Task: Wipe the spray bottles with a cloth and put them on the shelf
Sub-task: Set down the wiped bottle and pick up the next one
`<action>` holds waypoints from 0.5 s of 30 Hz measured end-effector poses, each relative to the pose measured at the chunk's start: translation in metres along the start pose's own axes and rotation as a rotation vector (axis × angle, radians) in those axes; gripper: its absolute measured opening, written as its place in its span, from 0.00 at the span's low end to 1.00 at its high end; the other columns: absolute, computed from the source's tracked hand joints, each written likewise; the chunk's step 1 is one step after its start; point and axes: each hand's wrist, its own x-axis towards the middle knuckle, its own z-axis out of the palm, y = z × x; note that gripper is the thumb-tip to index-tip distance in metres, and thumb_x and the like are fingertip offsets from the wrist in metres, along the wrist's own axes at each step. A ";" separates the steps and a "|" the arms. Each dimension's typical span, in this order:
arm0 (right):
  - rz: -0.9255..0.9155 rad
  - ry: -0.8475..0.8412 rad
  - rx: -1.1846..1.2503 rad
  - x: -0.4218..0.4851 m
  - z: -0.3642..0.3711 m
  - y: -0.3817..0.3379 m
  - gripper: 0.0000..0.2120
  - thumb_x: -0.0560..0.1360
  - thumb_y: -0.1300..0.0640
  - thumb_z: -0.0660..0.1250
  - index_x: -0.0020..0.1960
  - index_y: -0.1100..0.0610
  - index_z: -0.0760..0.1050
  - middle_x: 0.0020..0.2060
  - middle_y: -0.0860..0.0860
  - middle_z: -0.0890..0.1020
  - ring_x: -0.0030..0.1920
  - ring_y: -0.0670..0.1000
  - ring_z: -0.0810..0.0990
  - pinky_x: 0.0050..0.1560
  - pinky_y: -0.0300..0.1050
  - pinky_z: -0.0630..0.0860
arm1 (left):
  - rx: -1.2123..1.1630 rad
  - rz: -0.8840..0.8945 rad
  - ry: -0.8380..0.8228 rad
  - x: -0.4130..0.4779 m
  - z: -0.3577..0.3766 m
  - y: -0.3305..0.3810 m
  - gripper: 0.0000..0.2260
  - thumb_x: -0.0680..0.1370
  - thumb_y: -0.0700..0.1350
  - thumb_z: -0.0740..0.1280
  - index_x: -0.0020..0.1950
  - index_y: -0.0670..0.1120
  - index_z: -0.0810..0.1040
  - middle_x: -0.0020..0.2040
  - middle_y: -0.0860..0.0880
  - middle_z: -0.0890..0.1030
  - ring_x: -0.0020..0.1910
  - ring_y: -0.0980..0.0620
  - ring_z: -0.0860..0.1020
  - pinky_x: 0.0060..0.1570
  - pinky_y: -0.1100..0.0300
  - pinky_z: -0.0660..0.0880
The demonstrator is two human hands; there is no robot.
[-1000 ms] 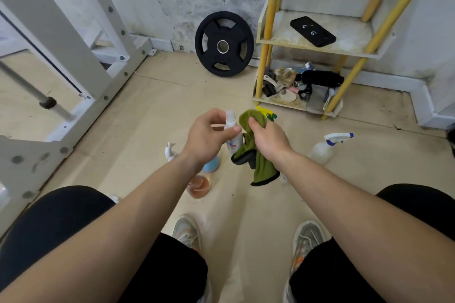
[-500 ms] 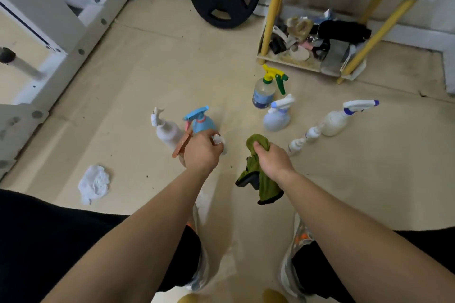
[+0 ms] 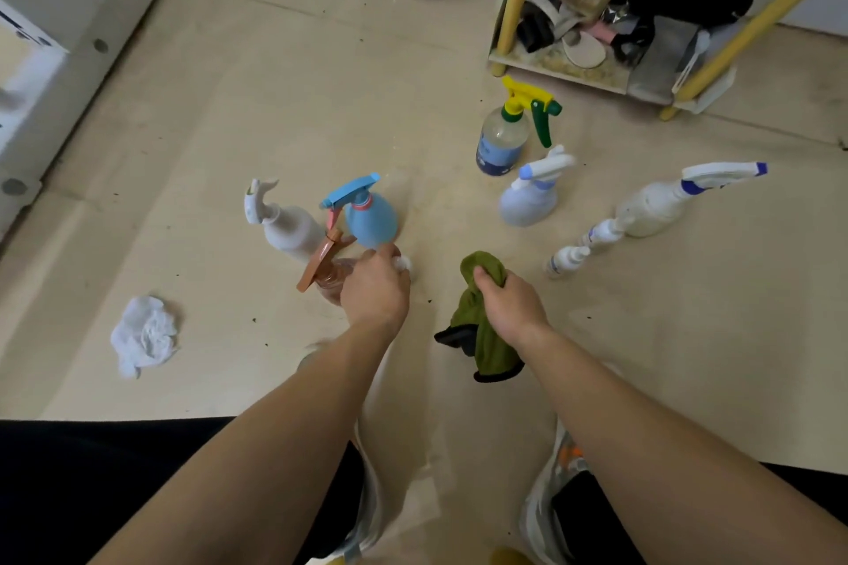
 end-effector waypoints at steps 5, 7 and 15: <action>-0.001 -0.006 0.015 -0.008 -0.006 -0.001 0.24 0.81 0.37 0.56 0.58 0.55 0.78 0.53 0.53 0.81 0.53 0.55 0.79 0.53 0.48 0.74 | -0.023 -0.057 -0.003 -0.002 -0.006 0.006 0.13 0.83 0.48 0.57 0.64 0.48 0.74 0.52 0.43 0.80 0.55 0.42 0.77 0.44 0.54 0.68; -0.016 -0.001 0.011 -0.014 -0.012 -0.006 0.24 0.81 0.36 0.56 0.57 0.55 0.79 0.52 0.54 0.81 0.52 0.55 0.79 0.52 0.48 0.74 | -0.046 -0.078 -0.025 -0.004 -0.012 0.005 0.14 0.82 0.49 0.60 0.66 0.47 0.73 0.51 0.44 0.80 0.54 0.42 0.78 0.47 0.53 0.73; -0.066 0.085 0.055 -0.049 -0.050 -0.026 0.24 0.80 0.34 0.56 0.54 0.54 0.78 0.52 0.53 0.81 0.52 0.55 0.80 0.53 0.49 0.76 | -0.118 -0.085 -0.026 -0.021 -0.055 0.045 0.16 0.79 0.52 0.66 0.64 0.47 0.71 0.50 0.48 0.78 0.51 0.44 0.79 0.47 0.52 0.76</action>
